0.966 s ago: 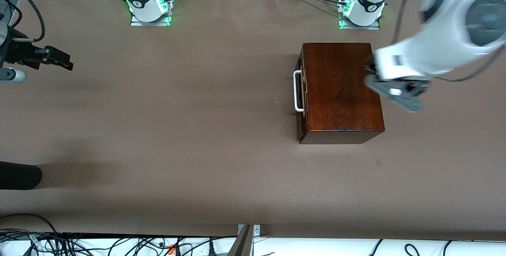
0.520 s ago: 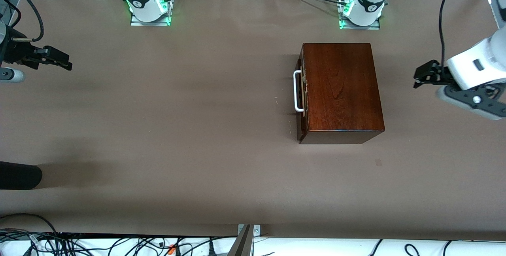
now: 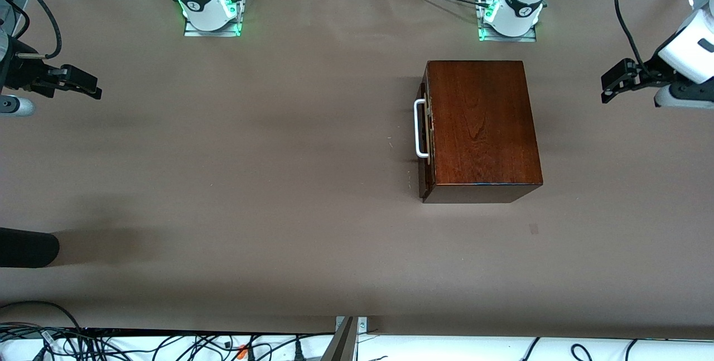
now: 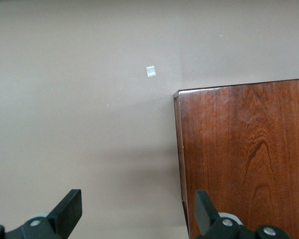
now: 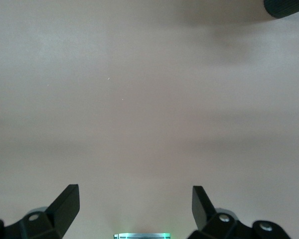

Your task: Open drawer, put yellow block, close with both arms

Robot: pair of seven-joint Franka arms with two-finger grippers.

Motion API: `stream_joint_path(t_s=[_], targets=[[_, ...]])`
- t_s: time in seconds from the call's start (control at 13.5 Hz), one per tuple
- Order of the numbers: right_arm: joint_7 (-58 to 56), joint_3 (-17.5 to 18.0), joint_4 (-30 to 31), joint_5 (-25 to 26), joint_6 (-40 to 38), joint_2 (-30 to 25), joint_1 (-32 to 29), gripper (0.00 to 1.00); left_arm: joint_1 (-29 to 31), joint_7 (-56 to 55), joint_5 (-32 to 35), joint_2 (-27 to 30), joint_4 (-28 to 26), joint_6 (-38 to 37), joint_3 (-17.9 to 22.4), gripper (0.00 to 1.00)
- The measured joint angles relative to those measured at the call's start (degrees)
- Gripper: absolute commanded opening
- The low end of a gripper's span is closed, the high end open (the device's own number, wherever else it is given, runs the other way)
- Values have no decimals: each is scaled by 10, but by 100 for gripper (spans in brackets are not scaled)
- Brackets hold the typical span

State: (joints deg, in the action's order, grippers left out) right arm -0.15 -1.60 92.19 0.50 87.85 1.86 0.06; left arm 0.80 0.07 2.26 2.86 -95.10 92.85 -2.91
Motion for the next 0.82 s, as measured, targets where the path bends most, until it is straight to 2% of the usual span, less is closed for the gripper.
stream_joint_path(t_s=[0.82], targets=[[0,0,0,0,0,0,0,100,-5,-52,-19,-4,-9,-31,5,100]])
